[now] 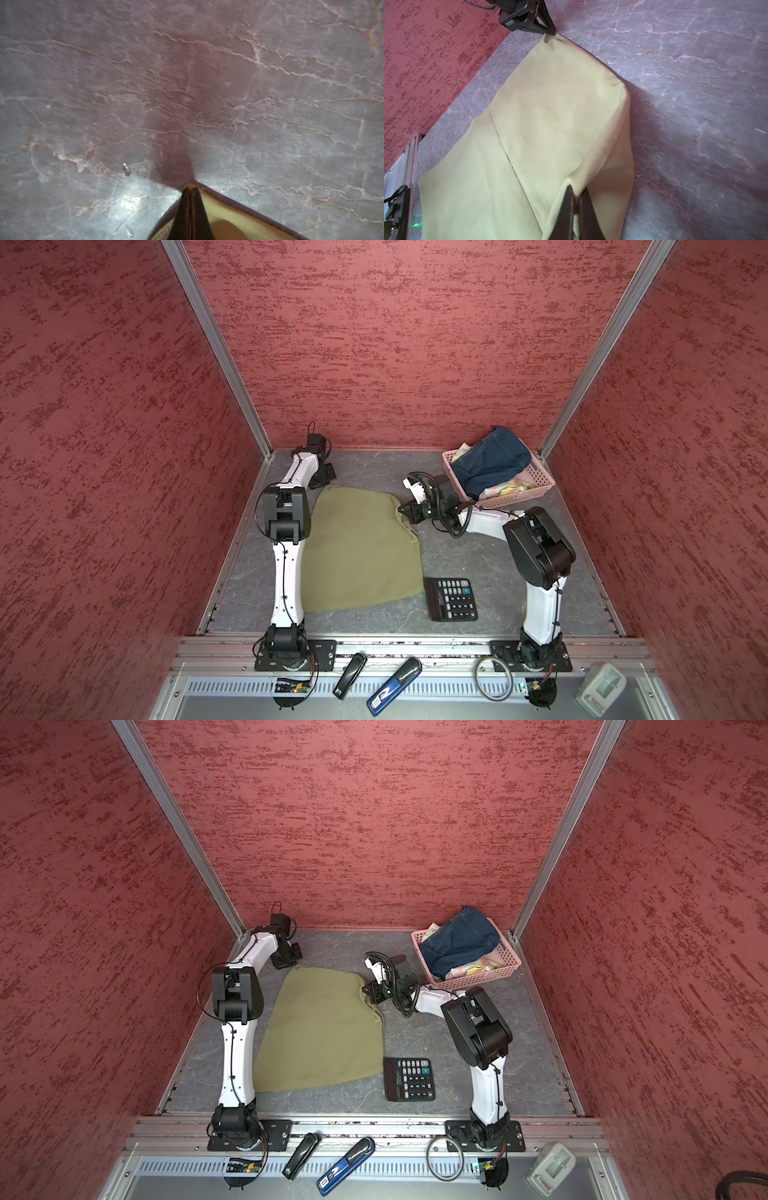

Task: Fold and stack skirts
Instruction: Fold the skirt at the center of the table.

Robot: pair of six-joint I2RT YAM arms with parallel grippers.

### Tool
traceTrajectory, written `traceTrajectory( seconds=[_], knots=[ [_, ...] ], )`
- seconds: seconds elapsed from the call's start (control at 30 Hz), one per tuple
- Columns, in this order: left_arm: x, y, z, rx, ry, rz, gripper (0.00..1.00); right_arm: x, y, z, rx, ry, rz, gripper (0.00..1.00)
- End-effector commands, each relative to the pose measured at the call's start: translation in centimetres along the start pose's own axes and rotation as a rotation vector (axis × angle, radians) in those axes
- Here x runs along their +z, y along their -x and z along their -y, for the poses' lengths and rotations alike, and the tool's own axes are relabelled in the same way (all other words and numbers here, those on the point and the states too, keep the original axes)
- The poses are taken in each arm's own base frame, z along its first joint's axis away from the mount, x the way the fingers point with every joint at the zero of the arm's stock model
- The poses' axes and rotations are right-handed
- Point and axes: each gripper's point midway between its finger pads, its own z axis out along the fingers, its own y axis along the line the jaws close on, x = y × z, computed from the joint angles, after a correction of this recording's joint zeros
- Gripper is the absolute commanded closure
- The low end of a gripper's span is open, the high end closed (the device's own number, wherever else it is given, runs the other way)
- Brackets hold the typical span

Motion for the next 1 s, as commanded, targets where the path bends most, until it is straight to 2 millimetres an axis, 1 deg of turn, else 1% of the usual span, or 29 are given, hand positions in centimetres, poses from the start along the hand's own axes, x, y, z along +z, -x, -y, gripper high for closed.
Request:
traceTrajectory(
  seconds=[0.0, 0.1, 0.2, 0.37, 0.5, 0.63, 0.73, 0.83, 0.97],
  knots=[
    [-0.2, 0.5, 0.3, -0.007, -0.024, 0.011, 1.0, 0.2, 2.4, -0.1, -0.041, -0.02, 0.05, 1.0],
    [-1.6, 1.4, 0.6, -0.01, -0.047, 0.055, 1.0, 0.2, 3.6, 0.3, -0.043, -0.053, 0.062, 1.0],
    [-3.7, 2.4, 0.7, -0.024, -0.1, 0.122, 1.0, 0.2, 5.4, 1.3, -0.051, -0.104, 0.072, 1.0],
    [-7.2, 3.4, 0.7, -0.023, -0.185, 0.229, 1.0, 0.0, 8.1, 3.7, -0.055, -0.146, 0.096, 1.0],
    [-9.1, 3.7, -0.2, -0.049, -0.207, 0.269, 1.0, -0.3, 9.7, 5.4, -0.07, -0.173, 0.119, 1.0],
    [-11.0, 3.5, -0.5, -0.062, -0.242, 0.299, 1.0, -0.9, 11.1, 6.4, -0.087, -0.169, 0.159, 1.0],
    [-12.2, 3.0, -0.7, -0.064, -0.252, 0.325, 1.0, -1.4, 11.6, 7.2, -0.097, -0.18, 0.185, 1.0],
    [-13.3, 2.1, -1.0, -0.071, -0.262, 0.345, 1.0, -2.2, 12.1, 7.2, -0.129, -0.185, 0.229, 1.0],
    [-14.4, 0.3, -1.8, -0.101, -0.271, 0.366, 1.0, -3.5, 12.6, 6.6, -0.194, -0.196, 0.279, 1.0]
  ],
)
